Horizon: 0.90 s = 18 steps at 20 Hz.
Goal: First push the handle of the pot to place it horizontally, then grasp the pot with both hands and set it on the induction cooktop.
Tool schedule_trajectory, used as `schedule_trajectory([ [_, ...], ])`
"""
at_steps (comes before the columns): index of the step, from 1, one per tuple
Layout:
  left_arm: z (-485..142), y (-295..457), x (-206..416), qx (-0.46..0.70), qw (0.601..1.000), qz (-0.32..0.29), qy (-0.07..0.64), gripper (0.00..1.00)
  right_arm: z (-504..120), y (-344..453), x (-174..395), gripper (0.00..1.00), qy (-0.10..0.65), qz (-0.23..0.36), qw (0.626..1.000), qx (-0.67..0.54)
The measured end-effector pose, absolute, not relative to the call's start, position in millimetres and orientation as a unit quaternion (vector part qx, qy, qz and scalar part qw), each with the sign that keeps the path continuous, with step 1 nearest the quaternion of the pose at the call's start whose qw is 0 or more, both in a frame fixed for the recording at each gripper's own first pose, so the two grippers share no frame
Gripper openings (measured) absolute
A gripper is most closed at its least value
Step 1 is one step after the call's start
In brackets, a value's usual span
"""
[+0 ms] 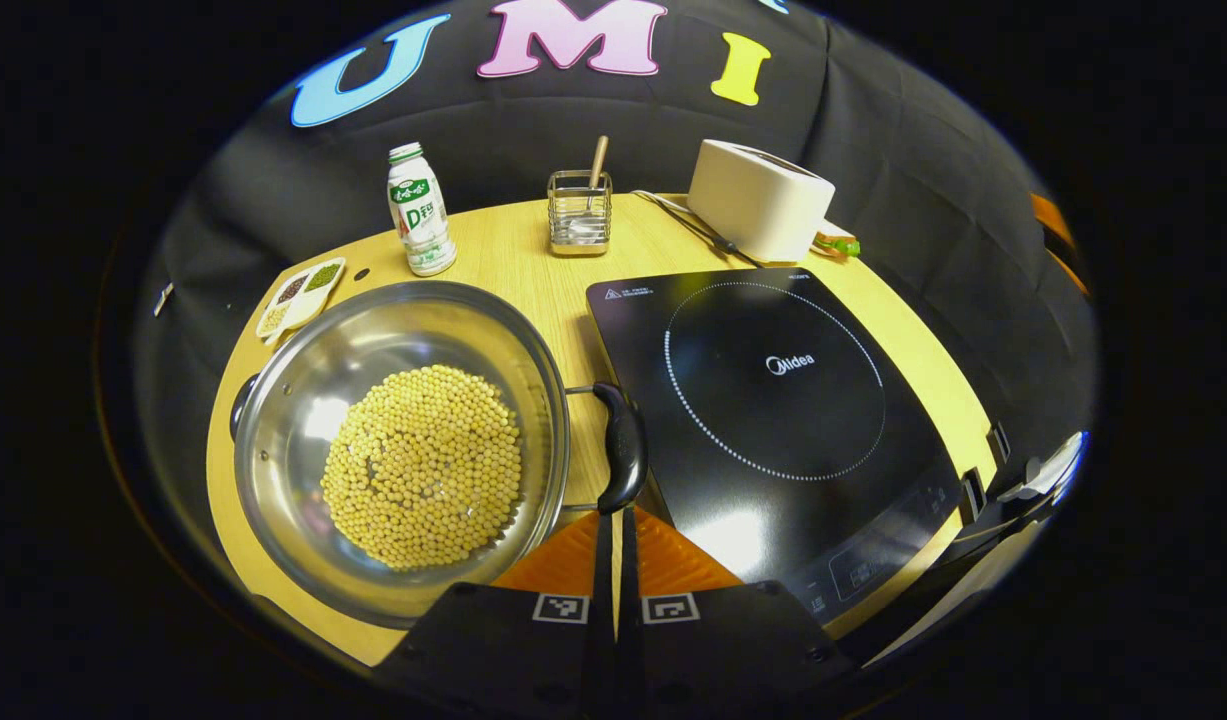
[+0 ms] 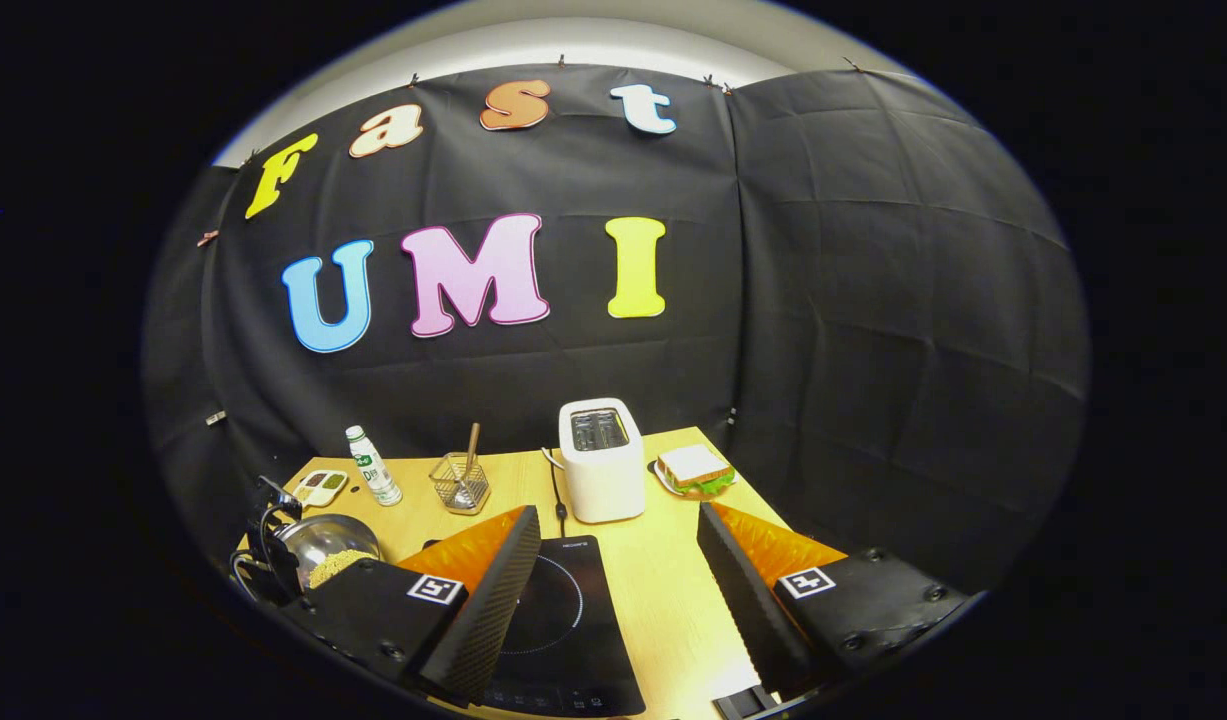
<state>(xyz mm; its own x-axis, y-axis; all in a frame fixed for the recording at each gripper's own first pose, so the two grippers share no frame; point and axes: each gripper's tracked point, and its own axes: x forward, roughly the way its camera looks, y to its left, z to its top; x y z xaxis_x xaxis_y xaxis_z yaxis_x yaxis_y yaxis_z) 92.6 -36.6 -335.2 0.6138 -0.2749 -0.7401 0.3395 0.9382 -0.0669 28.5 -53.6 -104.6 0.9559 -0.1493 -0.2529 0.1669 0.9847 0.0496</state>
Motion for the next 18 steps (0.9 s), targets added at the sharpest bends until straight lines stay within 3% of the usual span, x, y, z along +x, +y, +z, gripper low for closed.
schedule_trajectory([
  [14, -327, -42, 127, 0.054, 0.91, -0.146, 0.385, 0.05, -112, -62, 31, 0.98, 0.135, -0.073, 0.988, 0.031],
  [18, -301, -38, 123, 0.063, 0.927, -0.126, 0.347, 0.06, -123, -57, 41, 0.98, 0.148, -0.06, 0.986, 0.044],
])
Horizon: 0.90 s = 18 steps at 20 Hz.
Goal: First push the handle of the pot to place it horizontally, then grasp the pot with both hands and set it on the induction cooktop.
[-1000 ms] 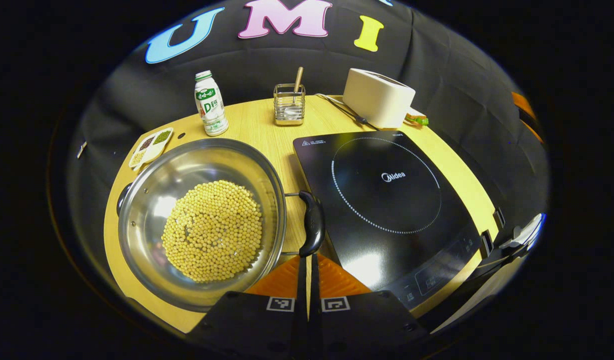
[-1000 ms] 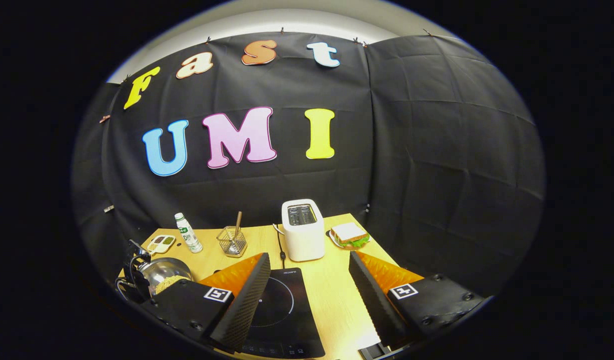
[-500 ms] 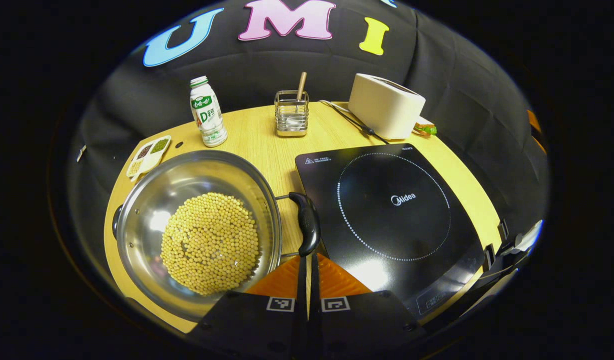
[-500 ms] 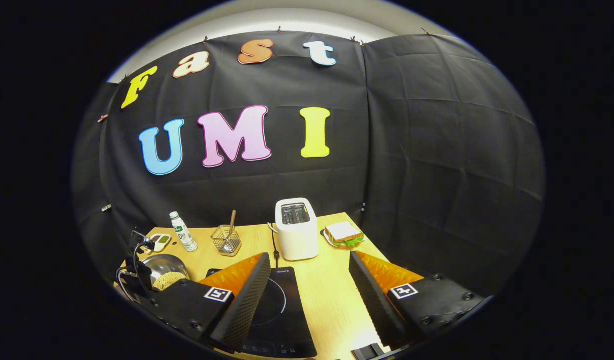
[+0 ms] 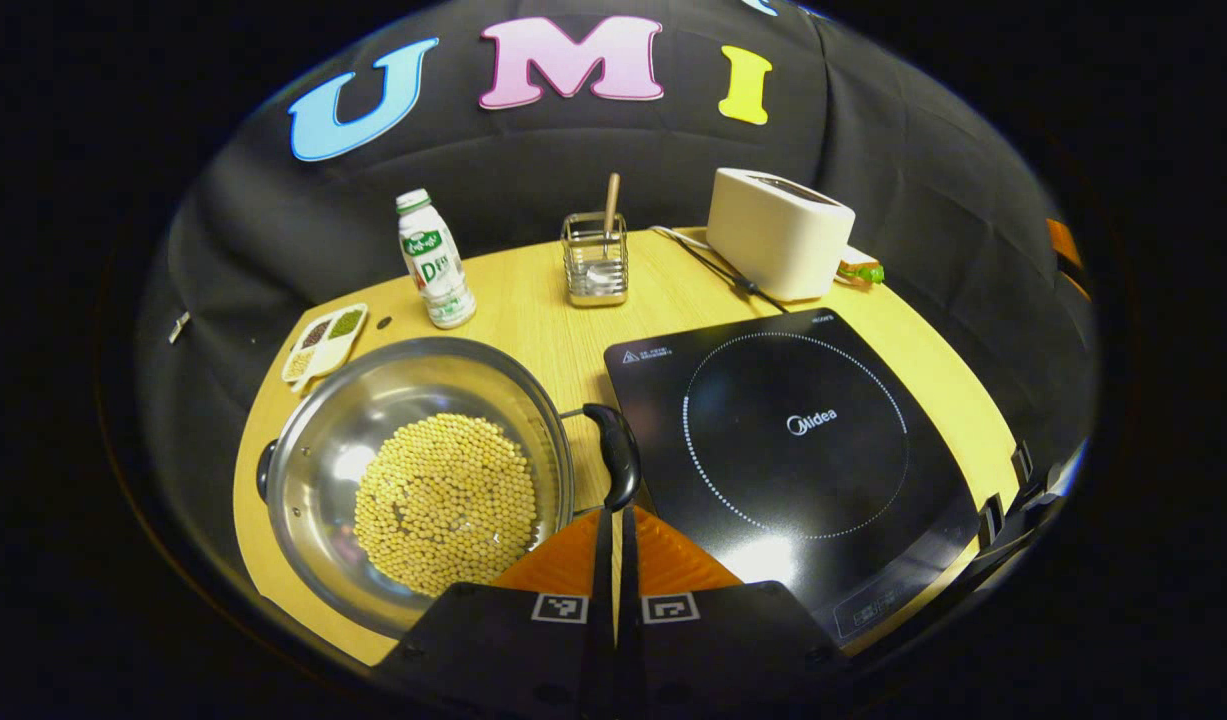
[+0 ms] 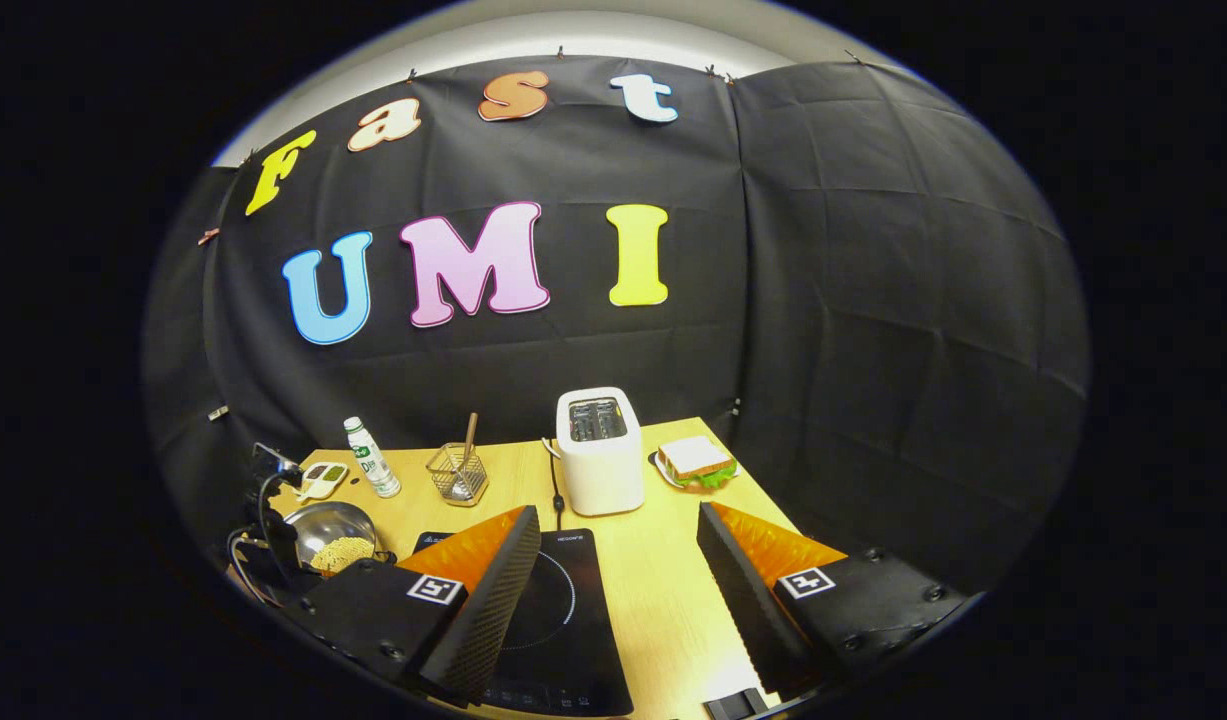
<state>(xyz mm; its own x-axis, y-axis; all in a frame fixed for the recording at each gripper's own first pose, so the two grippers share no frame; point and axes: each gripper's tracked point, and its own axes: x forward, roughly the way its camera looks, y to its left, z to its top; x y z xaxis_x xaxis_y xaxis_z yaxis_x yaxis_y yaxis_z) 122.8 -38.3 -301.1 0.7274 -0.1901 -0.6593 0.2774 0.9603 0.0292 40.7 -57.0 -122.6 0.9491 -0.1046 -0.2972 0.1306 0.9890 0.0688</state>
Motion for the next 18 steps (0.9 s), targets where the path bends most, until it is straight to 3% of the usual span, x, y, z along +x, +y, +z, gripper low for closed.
schedule_trajectory([
  [1, -294, -37, 121, 0.059, 0.931, -0.122, 0.339, 0.06, -126, -54, 44, 0.98, 0.153, -0.054, 0.986, 0.048],
  [5, -263, -27, 108, 0.022, 0.945, -0.091, 0.312, 0.22, -143, -32, 58, 0.99, 0.177, -0.01, 0.983, 0.05],
  [6, -255, -22, 104, 0.011, 0.949, -0.081, 0.306, 0.32, -144, -21, 63, 0.99, 0.181, 0.01, 0.982, 0.054],
  [10, -220, 8, 84, -0.018, 0.961, -0.017, 0.274, 0.87, -157, 20, 78, 0.99, 0.193, 0.08, 0.975, 0.074],
  [12, -201, 31, 72, -0.017, 0.965, 0.016, 0.26, 1.0, -169, 38, 81, 0.99, 0.208, 0.101, 0.97, 0.081],
  [18, -173, 101, 61, 0.001, 0.971, 0.062, 0.229, 0.98, -191, 96, 73, 0.99, 0.249, 0.15, 0.954, 0.071],
])
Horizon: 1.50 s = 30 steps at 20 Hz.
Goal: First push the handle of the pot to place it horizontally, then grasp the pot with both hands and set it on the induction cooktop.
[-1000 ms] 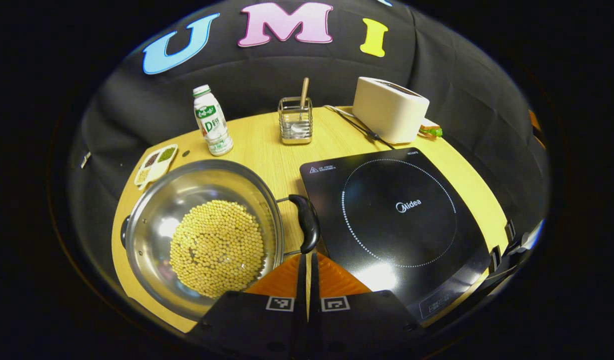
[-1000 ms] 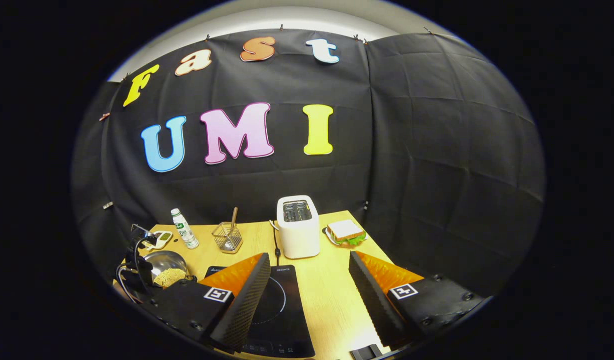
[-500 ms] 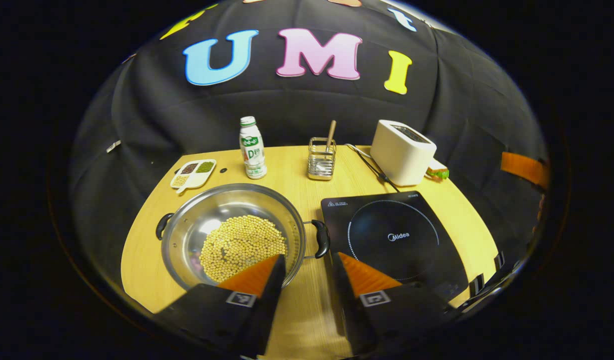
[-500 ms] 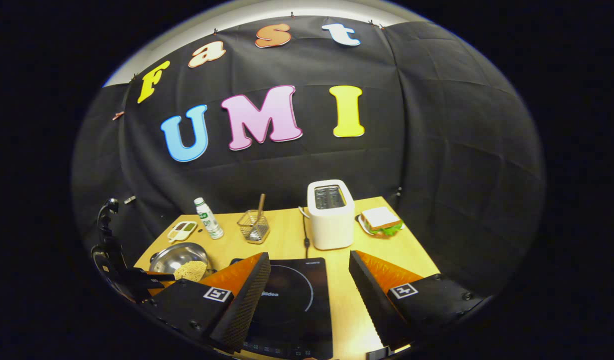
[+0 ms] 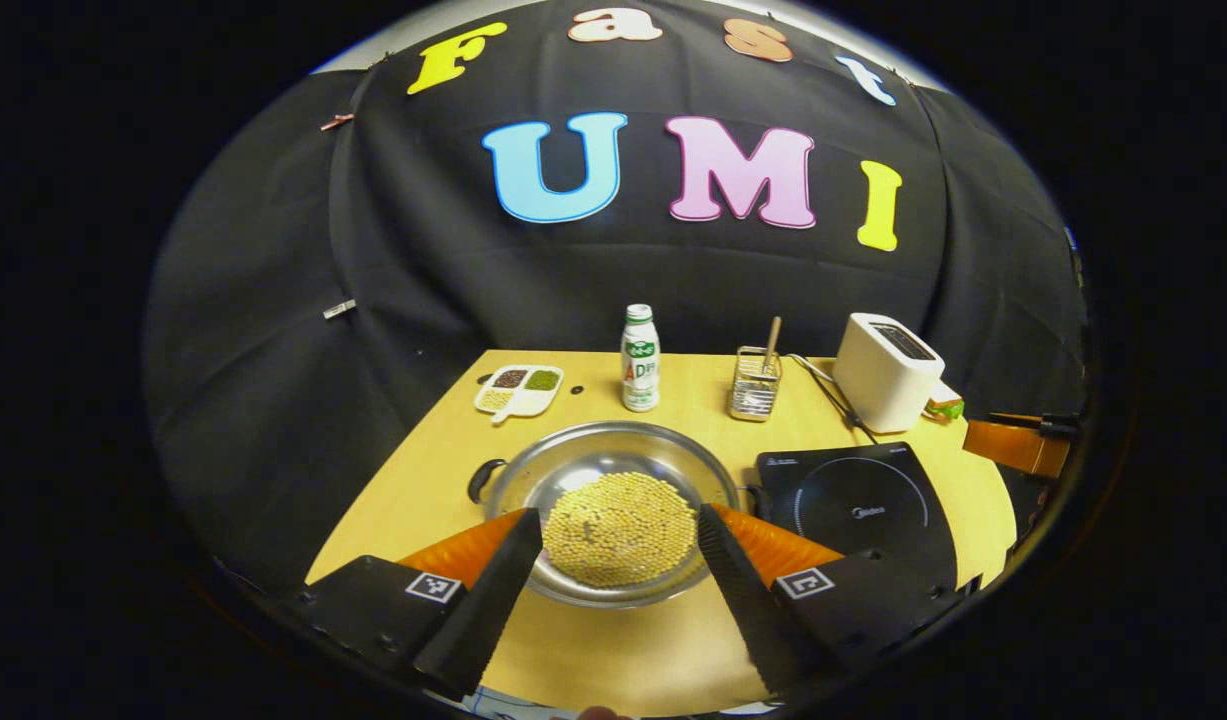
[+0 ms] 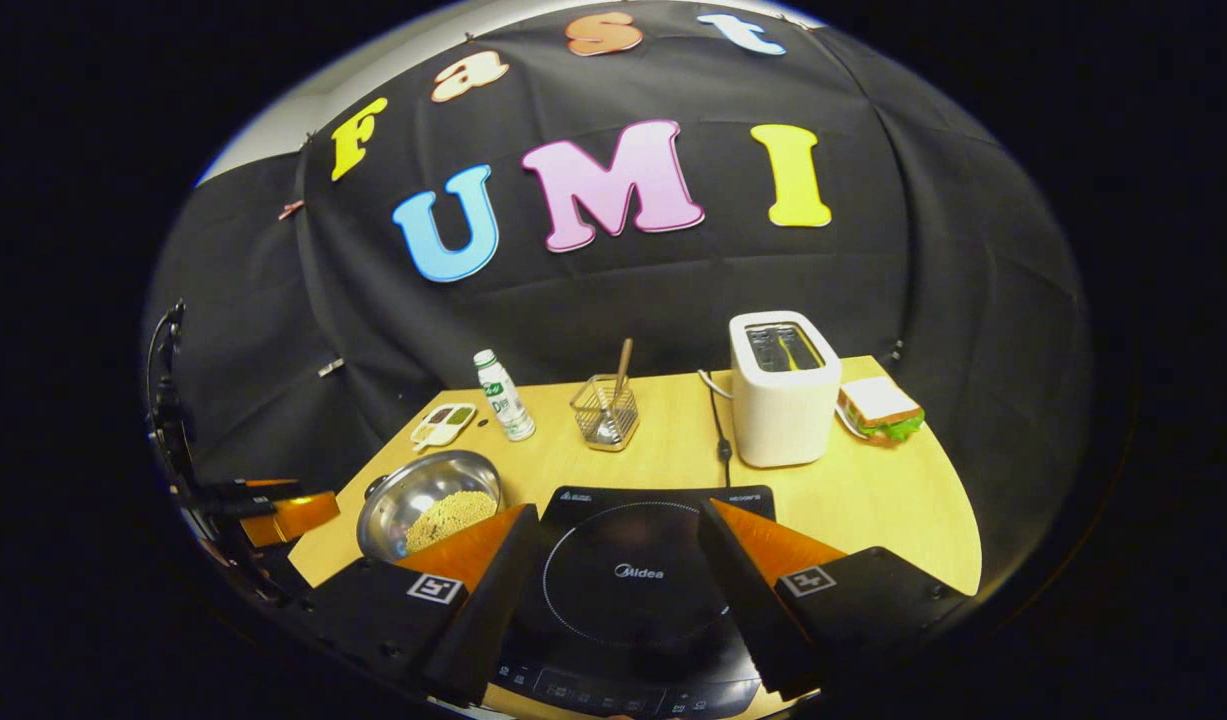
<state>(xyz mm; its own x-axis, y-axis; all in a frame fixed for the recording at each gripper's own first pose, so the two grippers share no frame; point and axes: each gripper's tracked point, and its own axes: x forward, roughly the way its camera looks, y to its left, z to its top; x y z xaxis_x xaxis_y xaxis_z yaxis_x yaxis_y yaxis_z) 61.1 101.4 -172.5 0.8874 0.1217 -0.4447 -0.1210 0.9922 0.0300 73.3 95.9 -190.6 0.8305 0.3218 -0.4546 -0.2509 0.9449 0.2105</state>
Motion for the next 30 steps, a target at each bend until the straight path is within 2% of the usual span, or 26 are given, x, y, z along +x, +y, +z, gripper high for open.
schedule_trajectory([
  [4, -174, 147, 65, -0.002, 0.974, 0.065, 0.219, 0.99, -203, 146, 76, 0.99, 0.292, 0.162, 0.937, 0.102],
  [12, -190, 225, 86, 0.003, 0.979, 0.022, 0.201, 0.99, -234, 237, 86, 0.99, 0.344, 0.156, 0.92, 0.107],
  [16, -203, 252, 103, 0.002, 0.982, -0.004, 0.189, 0.98, -269, 273, 83, 0.99, 0.381, 0.165, 0.905, 0.095],
  [22, -226, 283, 137, -0.002, 0.984, -0.032, 0.177, 0.98, -311, 290, 84, 0.99, 0.411, 0.138, 0.898, 0.076],
  [30, -250, 312, 169, 0.001, 0.984, -0.033, 0.174, 0.99, -343, 282, 101, 0.99, 0.428, 0.093, 0.897, 0.062],
])
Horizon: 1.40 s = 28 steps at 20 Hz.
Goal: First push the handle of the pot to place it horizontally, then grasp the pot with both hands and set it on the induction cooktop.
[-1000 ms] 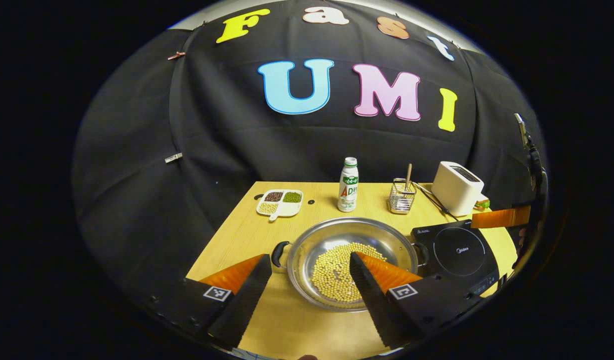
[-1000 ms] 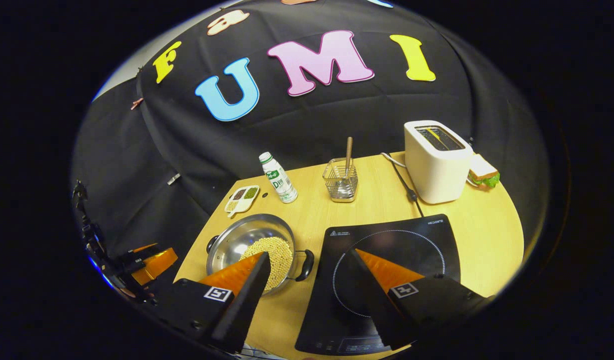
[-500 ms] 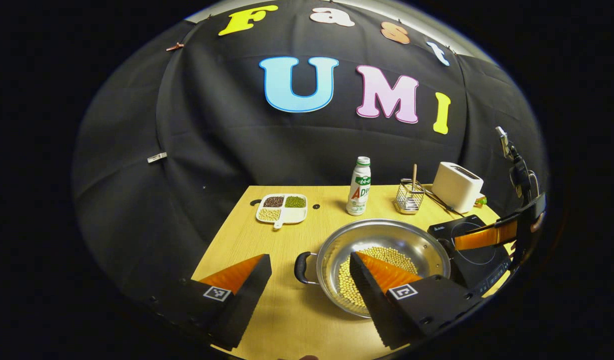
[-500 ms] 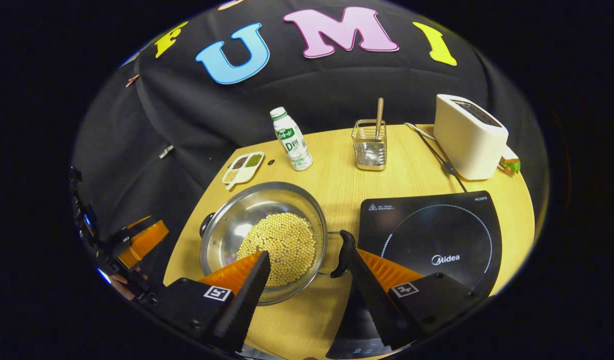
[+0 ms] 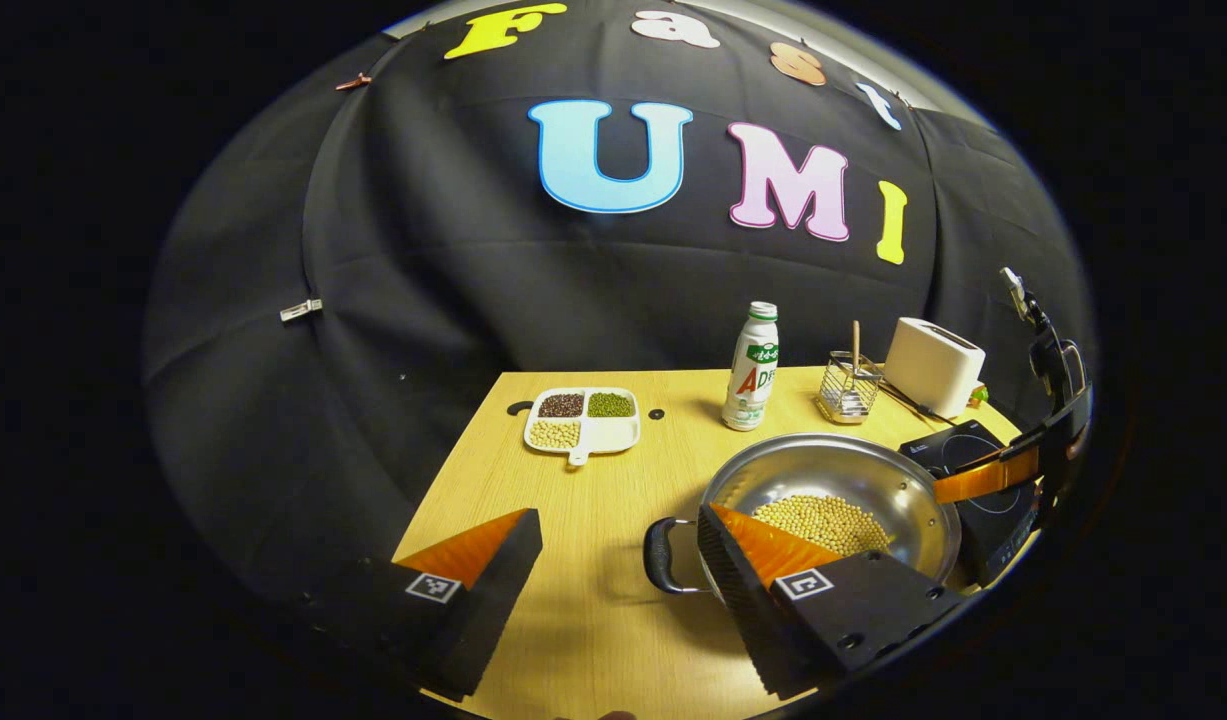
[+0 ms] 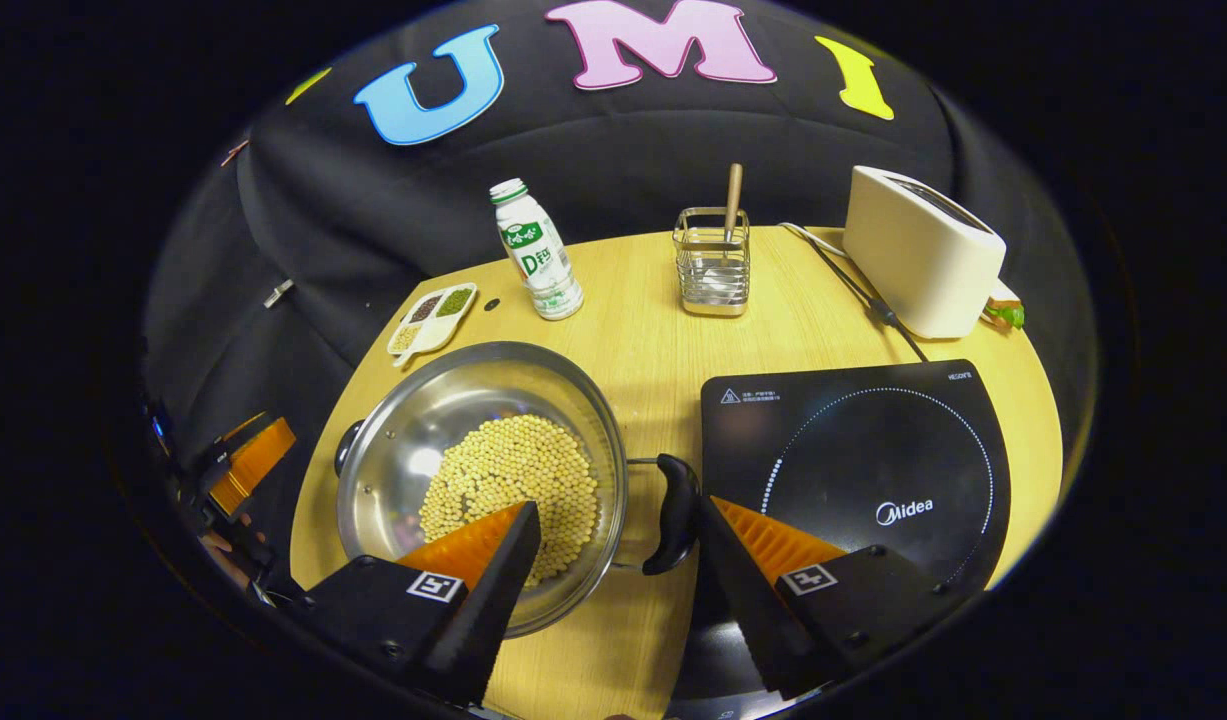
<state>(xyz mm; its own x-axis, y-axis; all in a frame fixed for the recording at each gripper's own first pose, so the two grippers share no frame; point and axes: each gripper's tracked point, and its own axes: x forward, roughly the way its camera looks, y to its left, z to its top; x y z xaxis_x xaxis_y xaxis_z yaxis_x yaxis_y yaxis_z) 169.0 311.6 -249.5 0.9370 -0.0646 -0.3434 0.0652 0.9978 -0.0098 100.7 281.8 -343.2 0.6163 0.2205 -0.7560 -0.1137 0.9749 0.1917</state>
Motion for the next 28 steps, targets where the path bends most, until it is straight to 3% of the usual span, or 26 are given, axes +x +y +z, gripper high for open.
schedule_trajectory([
  [11, -316, 274, 195, -0.089, 0.95, -0.113, 0.276, 0.94, -368, 293, 115, 0.99, 0.419, 0.111, 0.901, 0.007],
  [16, -328, 270, 199, -0.085, 0.942, -0.134, 0.295, 0.92, -381, 308, 124, 0.97, 0.442, 0.109, 0.889, 0.049],
  [18, -332, 272, 202, -0.076, 0.94, -0.136, 0.302, 0.87, -385, 312, 127, 0.89, 0.447, 0.109, 0.887, 0.05],
  [22, -335, 278, 203, -0.066, 0.94, -0.13, 0.308, 0.81, -395, 315, 130, 0.9, 0.445, 0.114, 0.888, 0.008],
  [25, -340, 285, 201, -0.066, 0.938, -0.126, 0.316, 0.78, -401, 319, 134, 0.72, 0.447, 0.11, 0.888, 0.01],
  [28, -345, 290, 204, -0.081, 0.939, -0.112, 0.314, 0.7, -408, 323, 131, 0.72, 0.459, 0.106, 0.882, 0.008],
])
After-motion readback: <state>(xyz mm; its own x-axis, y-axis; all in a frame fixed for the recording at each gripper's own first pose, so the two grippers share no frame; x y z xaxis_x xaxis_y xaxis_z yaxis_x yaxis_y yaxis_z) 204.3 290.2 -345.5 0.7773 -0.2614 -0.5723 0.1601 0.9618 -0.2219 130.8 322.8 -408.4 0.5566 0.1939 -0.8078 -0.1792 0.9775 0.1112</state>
